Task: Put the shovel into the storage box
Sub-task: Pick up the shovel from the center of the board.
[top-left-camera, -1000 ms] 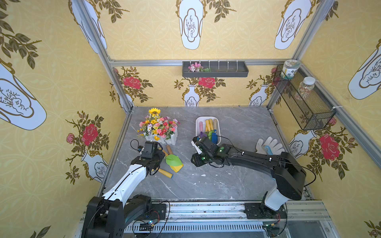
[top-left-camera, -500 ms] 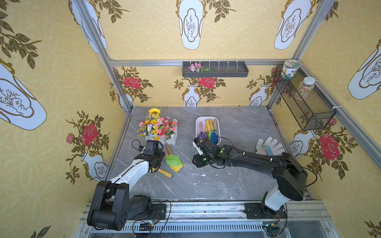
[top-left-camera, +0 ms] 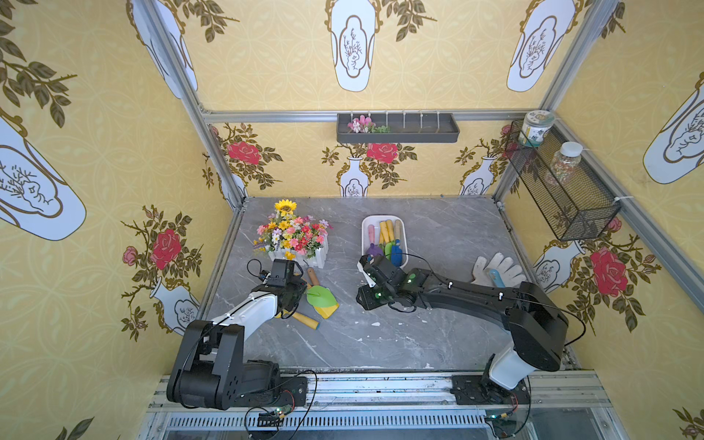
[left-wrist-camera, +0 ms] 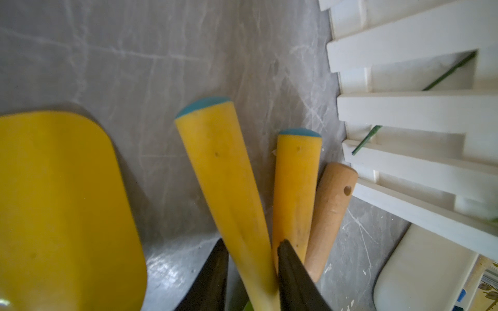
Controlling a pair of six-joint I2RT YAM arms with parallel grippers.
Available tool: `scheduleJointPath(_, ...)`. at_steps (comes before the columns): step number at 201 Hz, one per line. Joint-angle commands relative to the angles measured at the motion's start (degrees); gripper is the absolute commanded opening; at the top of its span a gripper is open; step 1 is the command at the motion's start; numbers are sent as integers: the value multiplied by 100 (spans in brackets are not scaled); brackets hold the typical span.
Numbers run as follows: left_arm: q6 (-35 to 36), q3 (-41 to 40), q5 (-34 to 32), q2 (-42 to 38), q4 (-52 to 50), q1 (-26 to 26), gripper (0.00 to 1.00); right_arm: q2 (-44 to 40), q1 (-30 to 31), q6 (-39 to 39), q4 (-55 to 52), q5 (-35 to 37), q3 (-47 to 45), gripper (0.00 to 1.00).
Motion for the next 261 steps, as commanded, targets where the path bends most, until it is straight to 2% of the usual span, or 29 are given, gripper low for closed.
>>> scheduleJointPath(1,28,-55,12,15,28,6,32,-30,2,1,147,82,13,44)
scheduleJointPath(63,36,-62,61,-219,-111,5,26,-30,7,-36,86,146,75,44)
scheduleJointPath(130,204,-35,209,-1000,-520,5,20,-159,-45,-69,23,181,137,44)
scheduleJointPath(198,531,62,1027,-1516,-733,-24,18,-566,-430,67,141,-63,-97,44)
scheduleJointPath(226,572,174,1147,-1554,-832,-286,17,-795,-600,89,141,-65,-229,44)
scheduleJointPath(261,509,459,928,-1482,-946,-875,18,-1085,-868,142,167,-127,-441,44)
